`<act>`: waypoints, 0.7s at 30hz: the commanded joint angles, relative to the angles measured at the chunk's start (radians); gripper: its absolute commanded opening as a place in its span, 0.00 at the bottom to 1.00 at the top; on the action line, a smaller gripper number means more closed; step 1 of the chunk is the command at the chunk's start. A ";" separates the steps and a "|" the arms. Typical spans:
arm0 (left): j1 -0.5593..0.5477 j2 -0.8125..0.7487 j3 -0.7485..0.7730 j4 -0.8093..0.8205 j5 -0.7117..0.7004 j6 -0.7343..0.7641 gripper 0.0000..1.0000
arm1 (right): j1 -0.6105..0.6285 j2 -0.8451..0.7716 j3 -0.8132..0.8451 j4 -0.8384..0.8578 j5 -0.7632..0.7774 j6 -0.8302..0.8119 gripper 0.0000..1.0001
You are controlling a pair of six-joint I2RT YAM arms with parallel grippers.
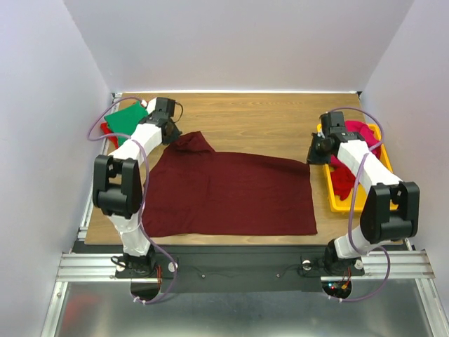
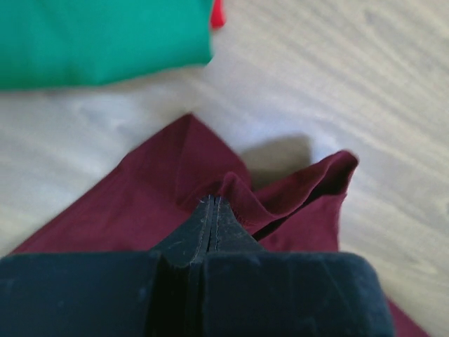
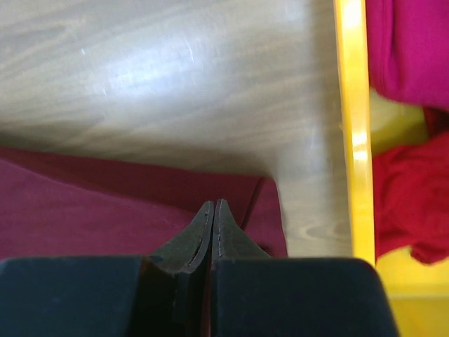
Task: Fold and stack the t-shirts
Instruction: Fold the tshirt
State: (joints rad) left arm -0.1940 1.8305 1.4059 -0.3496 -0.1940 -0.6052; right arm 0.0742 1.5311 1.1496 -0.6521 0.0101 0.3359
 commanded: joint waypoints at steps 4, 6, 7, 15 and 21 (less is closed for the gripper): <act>0.005 -0.218 -0.187 0.023 -0.041 0.004 0.00 | 0.004 -0.081 -0.043 -0.090 -0.004 -0.017 0.00; 0.005 -0.286 -0.231 0.014 -0.056 -0.010 0.00 | 0.004 -0.091 -0.047 -0.112 0.002 -0.021 0.00; 0.005 -0.309 -0.272 0.005 -0.065 -0.016 0.00 | 0.004 -0.100 -0.050 -0.118 0.011 -0.023 0.00; 0.005 -0.578 -0.465 -0.083 -0.105 -0.079 0.00 | 0.003 -0.117 -0.073 -0.169 0.039 -0.032 0.00; 0.002 -0.715 -0.587 -0.141 -0.076 -0.131 0.00 | 0.004 -0.127 -0.088 -0.199 0.057 -0.038 0.00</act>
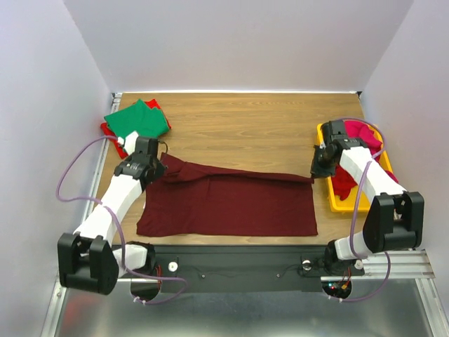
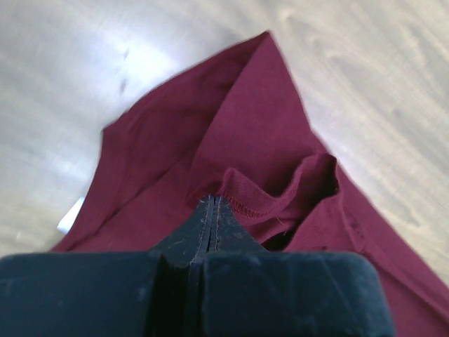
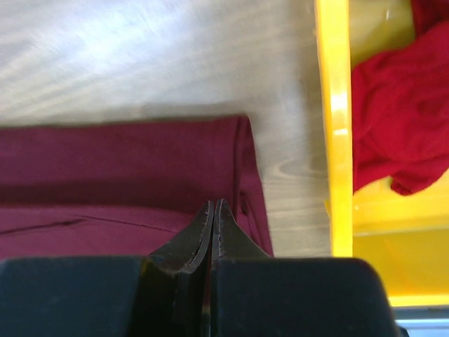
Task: Fold and stack the t-shirts
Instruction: Fold the tshirt
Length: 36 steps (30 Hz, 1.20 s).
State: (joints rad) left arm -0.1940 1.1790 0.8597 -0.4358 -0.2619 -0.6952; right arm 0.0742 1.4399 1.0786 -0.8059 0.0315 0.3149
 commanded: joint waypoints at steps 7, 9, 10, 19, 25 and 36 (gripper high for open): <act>0.002 -0.186 -0.076 -0.181 -0.030 -0.075 0.00 | 0.004 -0.024 -0.009 -0.065 0.048 -0.019 0.00; 0.002 -0.231 -0.080 -0.201 -0.034 -0.089 0.00 | 0.004 -0.019 -0.011 -0.067 0.051 -0.017 0.00; 0.002 -0.245 -0.086 -0.208 -0.034 -0.093 0.00 | 0.004 -0.018 -0.011 -0.067 0.053 -0.014 0.00; 0.002 -0.318 -0.142 -0.310 0.007 -0.141 0.00 | 0.004 -0.003 -0.002 -0.098 0.067 0.003 0.01; 0.001 -0.410 -0.130 -0.426 0.078 -0.141 0.65 | 0.004 -0.015 0.023 -0.174 0.116 0.052 0.08; 0.002 -0.311 -0.002 -0.370 0.116 -0.052 0.93 | 0.032 -0.020 0.184 -0.201 0.101 0.046 0.68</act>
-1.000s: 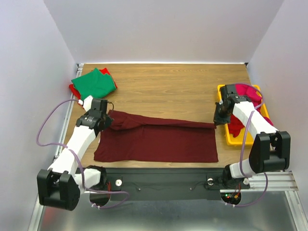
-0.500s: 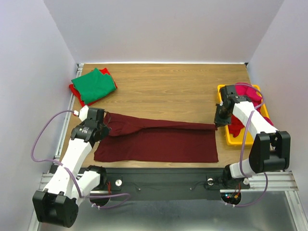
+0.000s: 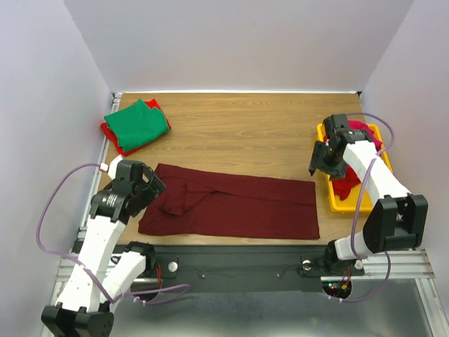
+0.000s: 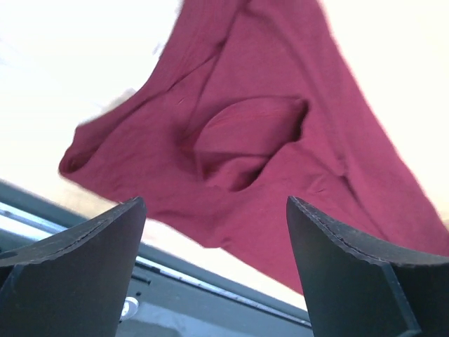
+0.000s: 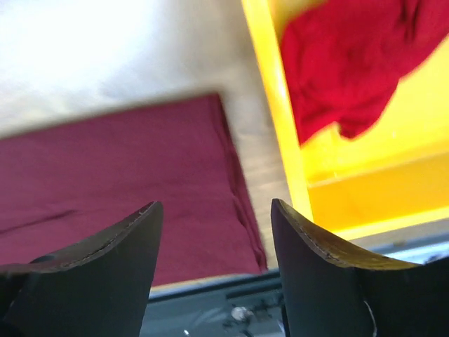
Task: Fold and stack the t-shirts
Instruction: Fold the tshirt
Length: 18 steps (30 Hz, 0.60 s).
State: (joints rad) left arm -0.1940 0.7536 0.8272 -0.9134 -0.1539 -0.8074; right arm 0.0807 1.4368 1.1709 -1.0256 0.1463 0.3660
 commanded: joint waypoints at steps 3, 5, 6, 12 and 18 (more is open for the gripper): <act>0.002 0.279 0.049 0.250 -0.001 0.103 0.95 | 0.126 0.031 0.162 0.087 -0.070 0.008 0.64; 0.004 0.360 0.085 0.323 0.001 0.120 0.95 | 0.256 0.105 0.237 0.120 -0.073 0.025 0.64; 0.005 0.436 0.104 0.374 0.002 0.138 0.96 | 0.298 0.164 0.269 0.154 -0.095 0.030 0.63; 0.037 0.727 0.240 0.530 0.094 0.204 0.98 | 0.553 0.350 0.452 0.338 -0.214 0.014 0.59; 0.051 0.917 0.365 0.519 0.145 0.272 0.99 | 0.715 0.566 0.662 0.410 -0.286 -0.064 0.57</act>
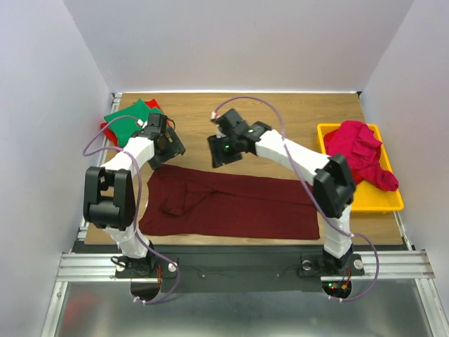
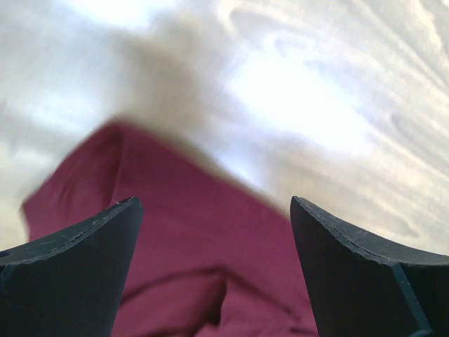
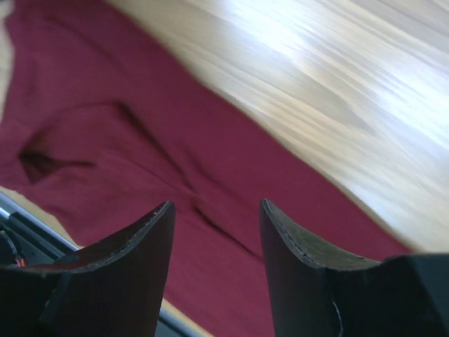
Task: Fold and stack the t-shirts
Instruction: Fold the tshirt
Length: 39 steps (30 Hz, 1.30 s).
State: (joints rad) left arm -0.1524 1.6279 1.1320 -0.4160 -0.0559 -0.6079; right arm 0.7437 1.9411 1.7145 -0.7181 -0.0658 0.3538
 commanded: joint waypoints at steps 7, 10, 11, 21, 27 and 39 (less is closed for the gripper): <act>0.066 0.122 0.020 0.049 0.136 0.102 0.98 | 0.129 0.191 0.200 0.203 -0.115 -0.056 0.57; 0.088 0.133 -0.014 0.072 0.159 0.106 0.98 | 0.169 0.220 0.209 0.226 -0.124 -0.072 0.56; 0.088 0.136 -0.015 0.075 0.159 0.112 0.98 | 0.177 0.226 0.209 0.227 -0.123 -0.078 0.56; 0.093 0.179 -0.020 0.100 0.160 0.102 0.98 | 0.232 0.278 0.180 0.232 -0.129 -0.096 0.55; 0.093 0.184 -0.028 0.100 0.162 0.100 0.98 | 0.246 0.315 0.165 0.235 -0.076 -0.118 0.54; 0.093 0.171 -0.057 0.109 0.160 0.096 0.98 | 0.249 0.325 0.117 0.246 -0.019 -0.131 0.13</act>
State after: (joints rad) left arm -0.0635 1.7771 1.1244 -0.3172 0.0998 -0.5167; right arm 0.9833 2.2917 1.8545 -0.5117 -0.1154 0.2382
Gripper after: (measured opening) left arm 0.985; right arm 0.192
